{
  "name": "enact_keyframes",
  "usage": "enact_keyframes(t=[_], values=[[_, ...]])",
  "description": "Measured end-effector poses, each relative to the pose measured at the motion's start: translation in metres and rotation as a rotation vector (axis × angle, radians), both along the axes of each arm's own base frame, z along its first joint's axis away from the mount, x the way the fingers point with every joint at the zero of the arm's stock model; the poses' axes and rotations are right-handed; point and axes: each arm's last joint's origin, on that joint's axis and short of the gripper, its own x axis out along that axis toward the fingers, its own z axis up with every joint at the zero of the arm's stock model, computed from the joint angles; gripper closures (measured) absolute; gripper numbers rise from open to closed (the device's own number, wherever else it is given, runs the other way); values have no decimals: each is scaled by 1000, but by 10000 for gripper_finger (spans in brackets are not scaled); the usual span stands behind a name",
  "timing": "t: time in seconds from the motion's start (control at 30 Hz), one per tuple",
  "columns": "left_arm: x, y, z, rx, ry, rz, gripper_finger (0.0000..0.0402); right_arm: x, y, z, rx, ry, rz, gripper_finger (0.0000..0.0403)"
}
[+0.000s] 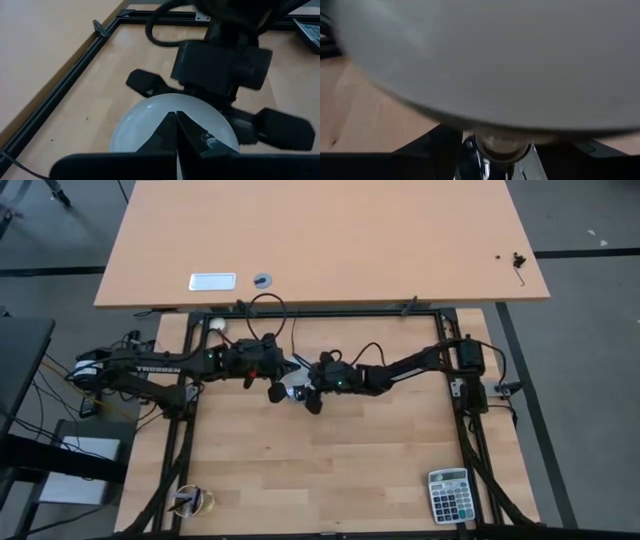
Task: Screw lightbulb
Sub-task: Insert the white light bulb into the silver lamp
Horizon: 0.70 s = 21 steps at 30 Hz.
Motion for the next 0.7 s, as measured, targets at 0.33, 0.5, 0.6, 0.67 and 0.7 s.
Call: enact_keyframes(t=[0.33, 0.5, 0.6, 0.67, 0.7], values=[[0, 0, 0, 17, 5, 5, 402, -15, 14, 27, -34, 105, 42, 158], [0, 0, -1, 18, 5, 6, 402, -30, 20, 50, -63, 154, 6, 179], [0, 0, -1, 18, 5, 7, 402, -40, 20, 61, -93, 189, -46, 209], [0, 0, -1, 18, 5, 7, 402, -45, 19, 69, -108, 185, -76, 242], [0, 0, -1, 18, 5, 7, 402, -46, 19, 73, -111, 171, -84, 262]])
